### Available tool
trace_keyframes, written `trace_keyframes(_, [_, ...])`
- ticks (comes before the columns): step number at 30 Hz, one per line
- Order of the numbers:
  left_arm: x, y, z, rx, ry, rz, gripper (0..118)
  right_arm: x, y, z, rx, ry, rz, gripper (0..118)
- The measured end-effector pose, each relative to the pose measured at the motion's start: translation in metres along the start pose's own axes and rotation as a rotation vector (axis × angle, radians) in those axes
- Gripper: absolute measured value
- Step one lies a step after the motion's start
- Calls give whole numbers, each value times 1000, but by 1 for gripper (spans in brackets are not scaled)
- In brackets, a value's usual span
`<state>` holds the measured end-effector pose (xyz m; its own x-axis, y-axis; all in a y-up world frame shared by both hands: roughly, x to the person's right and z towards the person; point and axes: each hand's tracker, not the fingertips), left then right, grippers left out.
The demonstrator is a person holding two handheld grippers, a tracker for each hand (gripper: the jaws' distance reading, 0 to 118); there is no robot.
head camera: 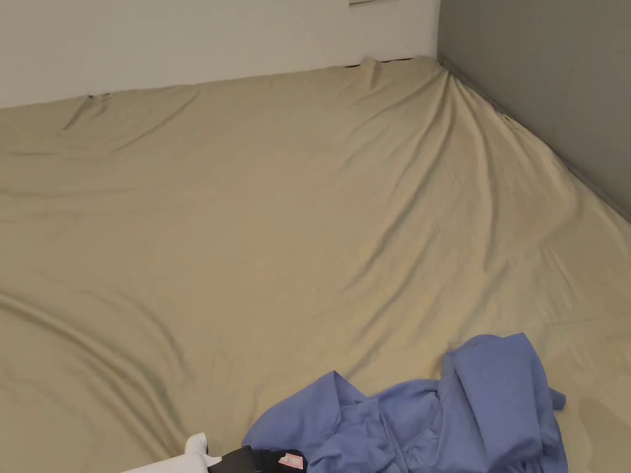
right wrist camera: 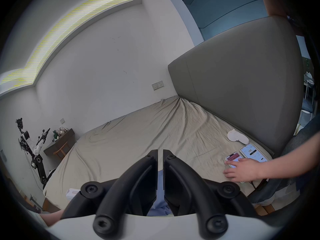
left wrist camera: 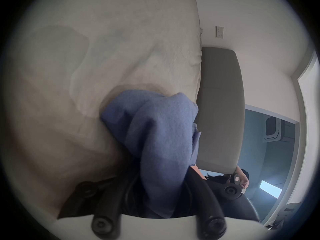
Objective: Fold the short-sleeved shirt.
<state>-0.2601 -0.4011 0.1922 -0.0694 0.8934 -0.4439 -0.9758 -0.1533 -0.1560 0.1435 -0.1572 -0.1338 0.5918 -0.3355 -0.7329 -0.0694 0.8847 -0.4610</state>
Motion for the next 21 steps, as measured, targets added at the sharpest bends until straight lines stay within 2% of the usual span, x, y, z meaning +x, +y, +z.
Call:
trace_keyframes(3, [17,-10,25,37,-27,-5,13,-2,1,2,9,-7,1,8])
trace_keyframes(6, [13,-14,65,101,-113,30,12,-4,2,2,13,-2,-4,8])
trace_keyframes(8, [13,-17,99,123,-104,35,12,-7,2,1,16,2,5,8])
trace_keyframes(12, [13,-25,173,208,86,-60,12,-14,1,-6,15,34,6,8])
trace_keyframes(14, [18,11,180,255,196,-73,12,-14,-1,-10,11,55,-3,8])
trace_keyframes(17, [36,10,184,283,354,-142,12,-16,-4,-16,-2,87,-21,8])
trace_keyframes(21, [104,-11,127,212,517,-445,12,-20,-5,-17,-7,109,-12,8])
